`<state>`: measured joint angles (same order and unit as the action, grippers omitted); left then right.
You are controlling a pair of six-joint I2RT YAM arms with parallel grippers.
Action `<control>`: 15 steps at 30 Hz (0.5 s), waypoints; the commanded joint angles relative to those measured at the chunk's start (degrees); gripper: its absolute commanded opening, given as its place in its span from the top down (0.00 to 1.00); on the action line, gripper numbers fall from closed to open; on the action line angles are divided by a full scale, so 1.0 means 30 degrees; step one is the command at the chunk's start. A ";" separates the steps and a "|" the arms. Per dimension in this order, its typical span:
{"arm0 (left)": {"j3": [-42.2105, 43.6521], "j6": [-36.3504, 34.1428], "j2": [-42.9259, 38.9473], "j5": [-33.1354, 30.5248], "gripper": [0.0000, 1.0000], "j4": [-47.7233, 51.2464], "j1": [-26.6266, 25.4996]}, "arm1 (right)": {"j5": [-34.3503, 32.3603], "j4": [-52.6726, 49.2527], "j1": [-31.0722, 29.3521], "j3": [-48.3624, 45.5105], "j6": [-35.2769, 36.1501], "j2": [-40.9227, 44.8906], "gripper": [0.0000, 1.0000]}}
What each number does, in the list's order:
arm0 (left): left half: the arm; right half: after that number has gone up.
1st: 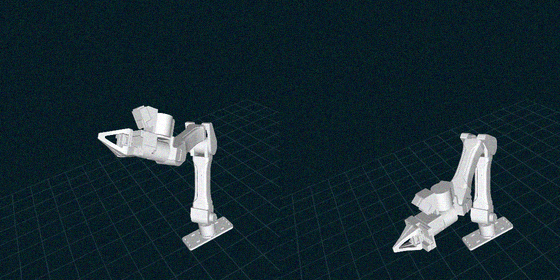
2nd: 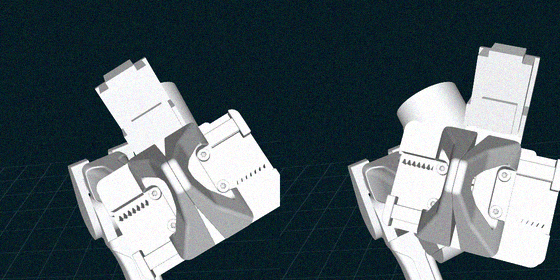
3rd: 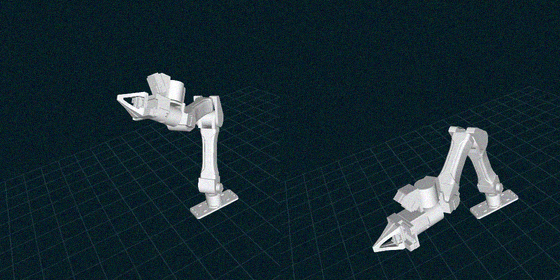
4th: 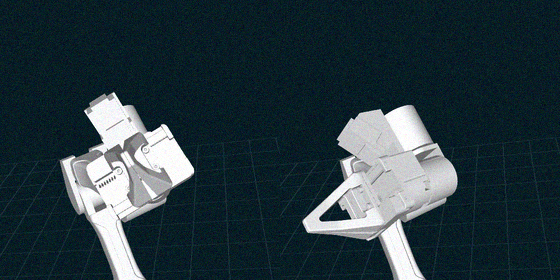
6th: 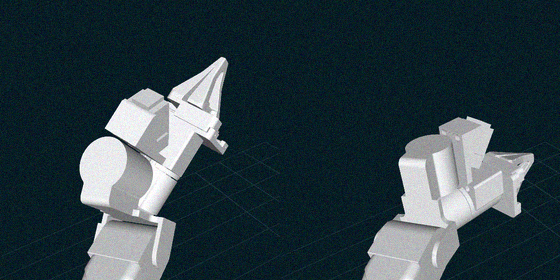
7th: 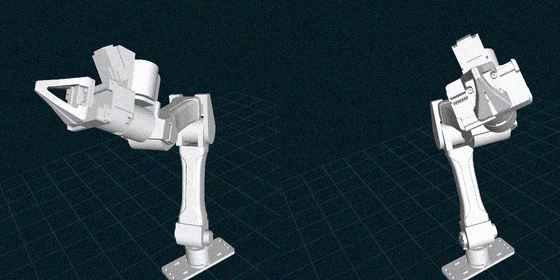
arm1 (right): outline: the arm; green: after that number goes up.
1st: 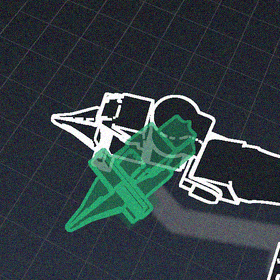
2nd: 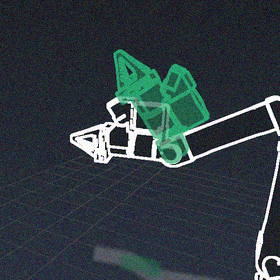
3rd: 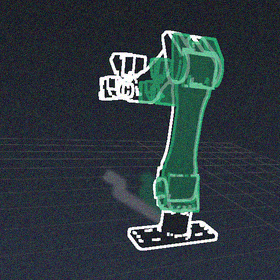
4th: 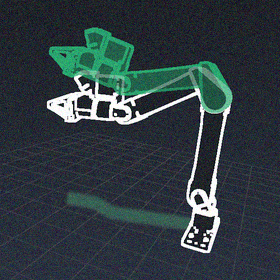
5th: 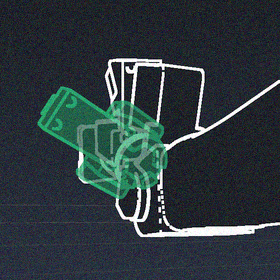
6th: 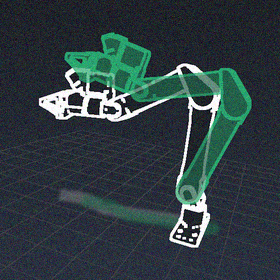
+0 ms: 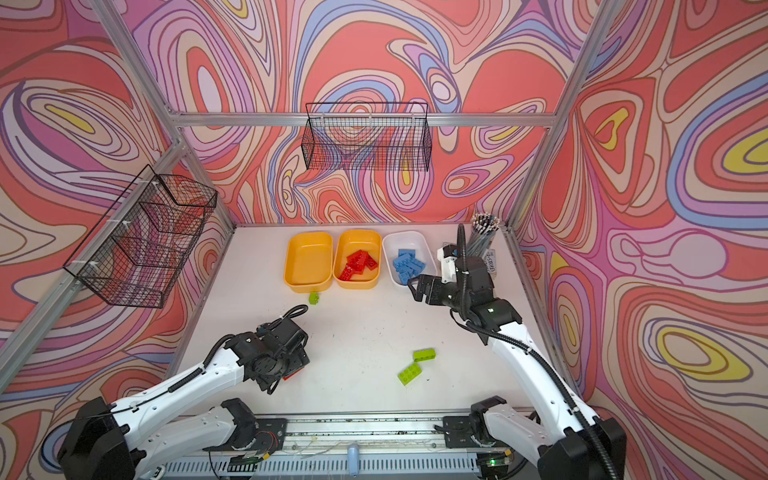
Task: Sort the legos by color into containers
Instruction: 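Move the left gripper back over the last red brick beside green bricks, then lower the left gripper onto the red brick and close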
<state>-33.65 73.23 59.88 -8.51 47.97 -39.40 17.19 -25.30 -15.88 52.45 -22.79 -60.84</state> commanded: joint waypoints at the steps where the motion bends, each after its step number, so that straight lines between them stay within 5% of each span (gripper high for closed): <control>1: 0.0478 0.0872 0.0315 0.0088 0.08 -0.0812 -0.0081 | -0.0252 -0.0063 -0.0098 -0.0255 0.0313 0.0123 0.02; 15: 0.0958 0.0615 0.2117 -0.0429 0.16 -0.2240 -0.0037 | -0.0427 -0.0237 -0.0095 -0.0343 0.0346 0.0094 0.02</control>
<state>-31.66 74.00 65.34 -8.14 42.15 -39.40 16.45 -25.34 -15.90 52.10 -22.52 -60.84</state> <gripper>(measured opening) 0.852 0.982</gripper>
